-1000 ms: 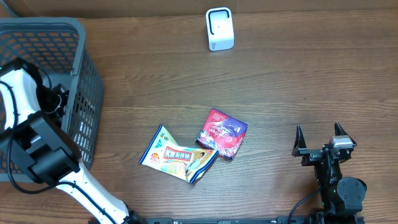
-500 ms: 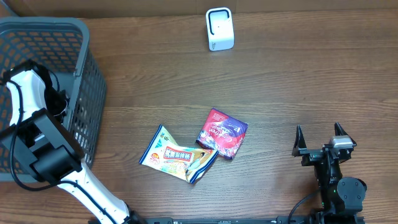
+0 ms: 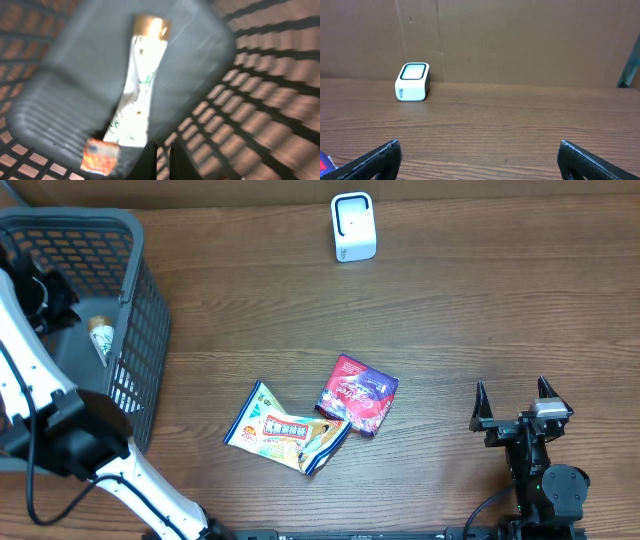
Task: Scan the item barcode
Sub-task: 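Reach the left gripper into the basket and grasp the white tube, then carry the white tube to the scanner and set it on table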
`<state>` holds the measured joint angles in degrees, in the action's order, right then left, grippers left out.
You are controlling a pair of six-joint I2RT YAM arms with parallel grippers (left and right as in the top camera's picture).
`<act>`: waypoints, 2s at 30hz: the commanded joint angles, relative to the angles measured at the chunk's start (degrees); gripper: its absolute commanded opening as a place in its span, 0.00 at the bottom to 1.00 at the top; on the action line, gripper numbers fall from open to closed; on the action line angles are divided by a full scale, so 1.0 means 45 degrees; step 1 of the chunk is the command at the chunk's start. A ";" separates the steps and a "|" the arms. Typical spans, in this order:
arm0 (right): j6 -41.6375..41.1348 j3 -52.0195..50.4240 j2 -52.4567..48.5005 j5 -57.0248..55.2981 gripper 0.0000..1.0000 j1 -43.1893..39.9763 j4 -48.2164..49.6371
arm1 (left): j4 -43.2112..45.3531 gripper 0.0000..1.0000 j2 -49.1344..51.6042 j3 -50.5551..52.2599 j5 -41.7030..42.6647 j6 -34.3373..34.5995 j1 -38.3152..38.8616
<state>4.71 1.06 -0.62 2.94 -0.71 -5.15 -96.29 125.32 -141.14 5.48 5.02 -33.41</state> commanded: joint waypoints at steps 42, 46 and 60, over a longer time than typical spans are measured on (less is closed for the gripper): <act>-0.0049 -0.0126 0.0102 -0.0073 1.00 0.0024 0.0097 | 0.7354 0.04 -0.0889 0.9510 -0.1311 0.0670 0.0010; -0.0049 -0.0126 0.0102 -0.0073 1.00 0.0024 0.0097 | 0.5348 0.04 -0.0952 0.6382 -0.1287 0.1331 0.0010; -0.0044 -0.0126 0.0102 -0.0073 1.00 0.0024 0.0097 | 0.2390 0.04 -0.4007 -0.0981 0.4464 0.1360 0.0758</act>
<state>4.69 1.06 -0.62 2.94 -0.71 -5.13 -85.27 114.61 -143.13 17.41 10.59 -32.82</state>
